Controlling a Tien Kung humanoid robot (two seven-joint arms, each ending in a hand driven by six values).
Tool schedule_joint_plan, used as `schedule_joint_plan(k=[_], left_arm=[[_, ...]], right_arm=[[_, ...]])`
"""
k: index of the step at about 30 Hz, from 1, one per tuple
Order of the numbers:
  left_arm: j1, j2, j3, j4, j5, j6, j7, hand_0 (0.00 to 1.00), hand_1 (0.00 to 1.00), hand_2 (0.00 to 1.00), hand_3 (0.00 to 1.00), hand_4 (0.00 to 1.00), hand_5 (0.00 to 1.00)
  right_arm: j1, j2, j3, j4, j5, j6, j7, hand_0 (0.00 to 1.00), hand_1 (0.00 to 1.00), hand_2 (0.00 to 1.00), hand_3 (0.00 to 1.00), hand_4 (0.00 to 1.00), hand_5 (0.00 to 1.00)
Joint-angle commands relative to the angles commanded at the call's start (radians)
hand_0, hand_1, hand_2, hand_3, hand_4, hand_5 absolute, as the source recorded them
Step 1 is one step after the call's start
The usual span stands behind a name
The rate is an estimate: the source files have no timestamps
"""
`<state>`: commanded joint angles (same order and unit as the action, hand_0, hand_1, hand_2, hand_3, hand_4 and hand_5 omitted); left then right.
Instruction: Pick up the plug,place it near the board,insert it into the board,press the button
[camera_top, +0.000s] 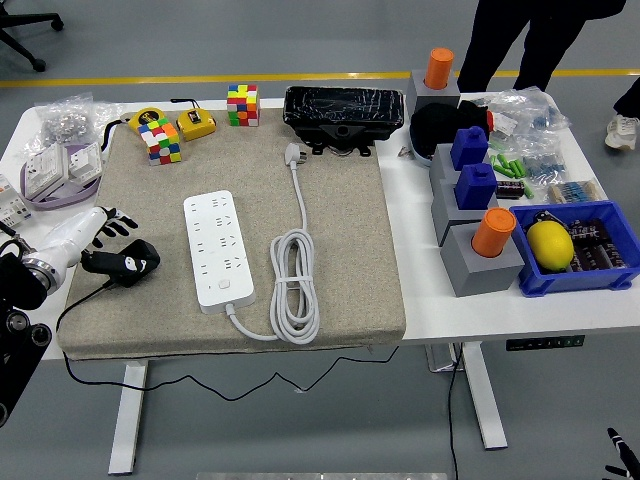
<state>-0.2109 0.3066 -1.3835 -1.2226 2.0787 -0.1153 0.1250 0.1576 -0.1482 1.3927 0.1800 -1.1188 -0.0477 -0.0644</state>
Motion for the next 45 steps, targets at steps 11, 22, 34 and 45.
schedule_joint_plan(k=[11, 22, 34, 45], left_arm=[[0.038, -0.052, -0.072, -0.075, -0.168, 0.160, -0.077, 0.953, 0.998, 0.998, 0.979, 0.998, 0.998], [0.073, -0.165, -0.139, -0.137, -0.430, 0.397, -0.281, 0.951, 0.998, 0.998, 0.998, 0.998, 0.998], [0.110, -0.251, -0.193, -0.134, -0.701, 0.440, -0.418, 0.936, 0.998, 0.998, 0.998, 0.998, 0.998], [0.129, -0.277, -0.232, -0.146, -0.895, 0.427, -0.493, 0.921, 0.998, 0.998, 0.998, 0.998, 0.998]], right_arm=[[-0.003, 0.008, -0.002, 0.000, -0.003, 0.000, -0.001, 0.810, 0.755, 0.733, 0.775, 0.998, 0.998], [0.006, 0.020, 0.005, 0.000, -0.010, -0.001, -0.003, 0.810, 0.755, 0.733, 0.775, 0.998, 0.998], [0.002, 0.045, 0.021, 0.000, -0.031, -0.001, -0.005, 0.810, 0.755, 0.733, 0.774, 0.998, 0.998], [-0.005, 0.062, 0.027, 0.000, -0.039, -0.002, -0.007, 0.809, 0.755, 0.733, 0.775, 0.998, 0.998]])
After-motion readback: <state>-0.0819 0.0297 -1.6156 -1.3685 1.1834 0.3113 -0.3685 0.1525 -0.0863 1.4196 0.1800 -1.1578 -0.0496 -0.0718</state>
